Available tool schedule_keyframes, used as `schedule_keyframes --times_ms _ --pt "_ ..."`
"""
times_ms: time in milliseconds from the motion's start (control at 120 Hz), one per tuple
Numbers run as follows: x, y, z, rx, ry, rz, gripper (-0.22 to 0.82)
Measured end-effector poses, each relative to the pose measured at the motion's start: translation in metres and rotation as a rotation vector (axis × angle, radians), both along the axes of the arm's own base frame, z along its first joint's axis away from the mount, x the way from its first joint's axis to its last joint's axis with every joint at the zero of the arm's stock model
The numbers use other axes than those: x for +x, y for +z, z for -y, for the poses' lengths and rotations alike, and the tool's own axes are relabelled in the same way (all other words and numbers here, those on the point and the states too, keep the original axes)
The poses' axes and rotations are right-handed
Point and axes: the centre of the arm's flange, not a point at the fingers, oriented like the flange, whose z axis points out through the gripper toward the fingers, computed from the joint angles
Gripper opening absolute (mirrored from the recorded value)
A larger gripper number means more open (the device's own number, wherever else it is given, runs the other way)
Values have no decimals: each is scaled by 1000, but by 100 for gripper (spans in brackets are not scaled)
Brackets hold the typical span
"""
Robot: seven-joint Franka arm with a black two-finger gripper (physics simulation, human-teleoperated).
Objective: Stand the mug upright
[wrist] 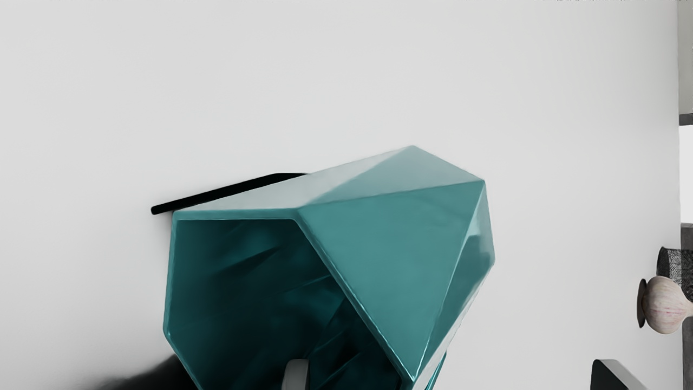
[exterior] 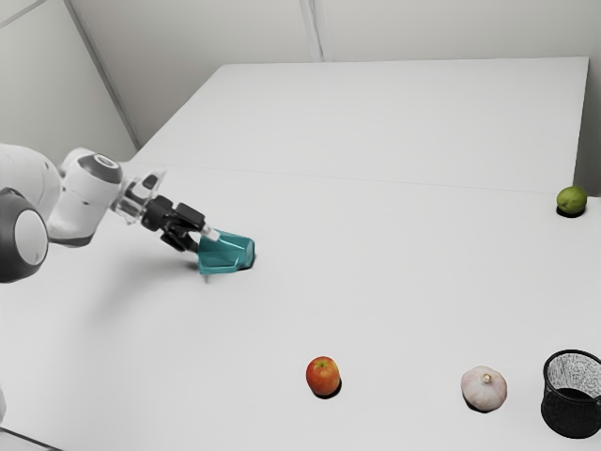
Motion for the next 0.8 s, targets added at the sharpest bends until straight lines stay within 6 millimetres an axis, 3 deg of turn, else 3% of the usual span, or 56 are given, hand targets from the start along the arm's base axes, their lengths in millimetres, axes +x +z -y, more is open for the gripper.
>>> schedule_keyframes --times_ms 75,233,417,550,800 --pt "2 0 3 -3 6 -2 50" --pt "5 3 9 -5 17 -5 21" --pt "8 10 16 -6 21 -4 -3" --pt "12 12 23 -11 22 -2 -11" --pt "19 17 33 -23 27 2 -16"
